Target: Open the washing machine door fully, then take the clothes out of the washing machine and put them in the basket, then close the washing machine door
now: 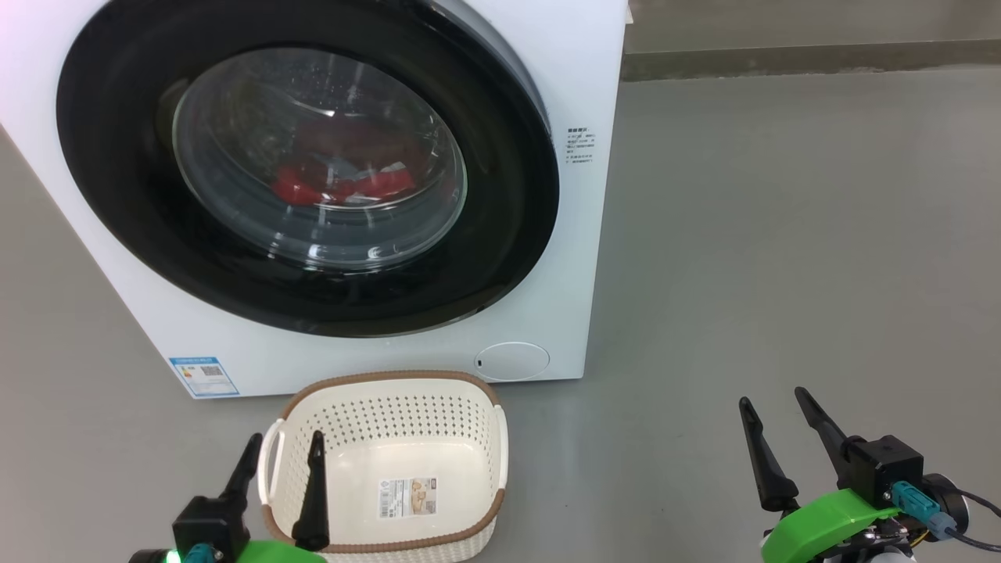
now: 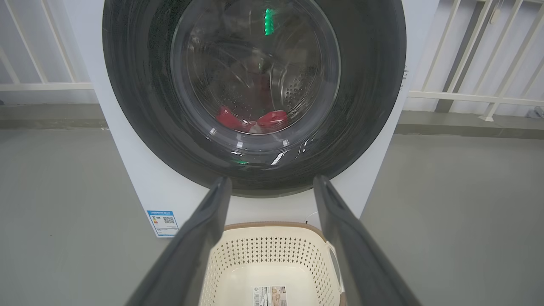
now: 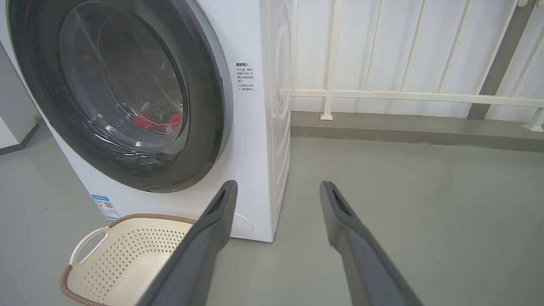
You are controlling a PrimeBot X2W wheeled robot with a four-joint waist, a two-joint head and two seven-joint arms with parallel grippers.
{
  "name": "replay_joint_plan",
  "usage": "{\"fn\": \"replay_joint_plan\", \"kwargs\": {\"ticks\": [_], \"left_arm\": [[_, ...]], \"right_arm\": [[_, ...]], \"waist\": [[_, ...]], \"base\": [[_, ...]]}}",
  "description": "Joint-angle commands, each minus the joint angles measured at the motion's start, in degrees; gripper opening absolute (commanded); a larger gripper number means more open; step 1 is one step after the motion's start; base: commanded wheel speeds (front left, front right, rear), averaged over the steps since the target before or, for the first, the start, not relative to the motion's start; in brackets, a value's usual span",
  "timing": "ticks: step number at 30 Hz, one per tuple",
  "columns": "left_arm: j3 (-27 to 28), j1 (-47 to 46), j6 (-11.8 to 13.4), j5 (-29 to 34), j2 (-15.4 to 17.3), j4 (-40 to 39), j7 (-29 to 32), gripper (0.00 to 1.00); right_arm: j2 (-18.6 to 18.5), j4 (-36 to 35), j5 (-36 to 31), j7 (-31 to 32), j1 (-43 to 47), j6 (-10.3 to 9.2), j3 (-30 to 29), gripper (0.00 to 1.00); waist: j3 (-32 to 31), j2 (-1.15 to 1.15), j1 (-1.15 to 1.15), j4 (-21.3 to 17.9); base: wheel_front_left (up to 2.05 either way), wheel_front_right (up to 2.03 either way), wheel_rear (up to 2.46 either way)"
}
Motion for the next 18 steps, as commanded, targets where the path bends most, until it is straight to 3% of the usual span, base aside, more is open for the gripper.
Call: {"fn": "replay_joint_plan", "kwargs": {"ticks": [1, 3, 5, 14, 18], "left_arm": [[1.53, -2.47, 0.39, -0.29, 0.98, -1.13, -0.61, 1.0], [1.41, -2.44, 0.55, -0.32, 0.99, -1.19, -0.61, 1.0], [1.27, -2.39, 0.68, -0.34, 1.0, -1.27, -0.61, 1.0], [0.69, -2.29, 0.83, -0.59, 1.33, -1.07, -0.61, 1.0], [0.54, -2.39, 0.9, -0.83, 1.43, -0.89, -0.61, 1.0]], "right_arm": [[-0.63, -1.14, 0.05, -0.78, -2.39, 0.02, 1.33, 1.0], [-0.63, -1.17, 0.06, -0.78, -2.43, 0.02, 1.31, 1.0], [-0.63, -0.79, 0.37, -0.78, -2.39, 0.02, 1.59, 0.0], [-0.63, -0.12, 1.52, -0.78, -3.06, 0.02, 2.08, 0.0], [-0.63, -0.24, 5.2, -0.78, -3.51, 0.02, 2.82, 0.0]], "waist": [[0.03, 0.0, 0.0, 0.0], [0.06, 0.0, 0.0, 0.02], [0.06, 0.0, 0.0, 0.07], [0.3, 0.0, 0.0, 0.21], [0.58, 0.0, 0.0, 0.37]], "base": [[0.0, 0.0, 0.0], [0.0, 0.0, 0.0], [0.0, 0.0, 0.0], [0.0, 0.0, 0.0], [0.0, 0.0, 0.0]]}}
